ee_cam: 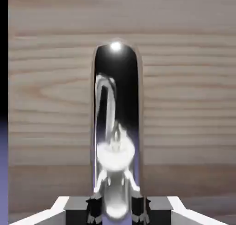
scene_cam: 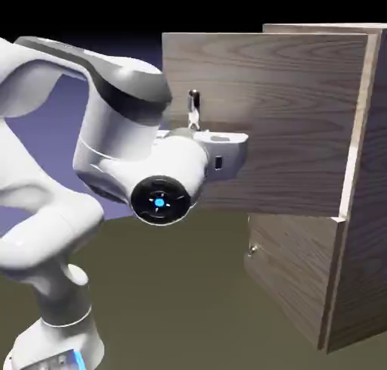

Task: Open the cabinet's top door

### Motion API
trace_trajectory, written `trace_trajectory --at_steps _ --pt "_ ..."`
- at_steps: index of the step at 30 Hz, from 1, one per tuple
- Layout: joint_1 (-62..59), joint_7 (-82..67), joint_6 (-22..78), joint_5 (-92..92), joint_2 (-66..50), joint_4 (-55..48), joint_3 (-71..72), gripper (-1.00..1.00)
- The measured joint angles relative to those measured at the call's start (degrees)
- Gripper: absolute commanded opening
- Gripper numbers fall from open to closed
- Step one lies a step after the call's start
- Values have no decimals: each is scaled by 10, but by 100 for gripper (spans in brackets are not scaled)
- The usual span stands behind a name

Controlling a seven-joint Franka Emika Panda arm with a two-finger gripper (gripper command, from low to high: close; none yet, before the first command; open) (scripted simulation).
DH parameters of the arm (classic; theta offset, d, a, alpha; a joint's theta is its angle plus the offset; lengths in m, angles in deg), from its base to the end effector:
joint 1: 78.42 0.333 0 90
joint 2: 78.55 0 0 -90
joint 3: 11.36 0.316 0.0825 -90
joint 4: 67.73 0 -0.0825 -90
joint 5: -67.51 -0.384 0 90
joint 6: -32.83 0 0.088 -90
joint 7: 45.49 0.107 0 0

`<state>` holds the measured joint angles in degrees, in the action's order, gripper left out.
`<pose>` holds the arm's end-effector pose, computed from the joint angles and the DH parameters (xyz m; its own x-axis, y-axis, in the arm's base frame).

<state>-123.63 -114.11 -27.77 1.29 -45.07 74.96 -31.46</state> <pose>0.2136 -0.2204 0.5456 0.6330 -0.3154 0.7070 0.6330 -0.3149 -0.7073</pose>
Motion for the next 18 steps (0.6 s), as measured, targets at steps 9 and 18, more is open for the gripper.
trace_trajectory --at_steps 9,18 --pt "43 -84 168 77 -187 -178 -72 -100" --pt "48 -172 317 123 -355 -360 -97 100"
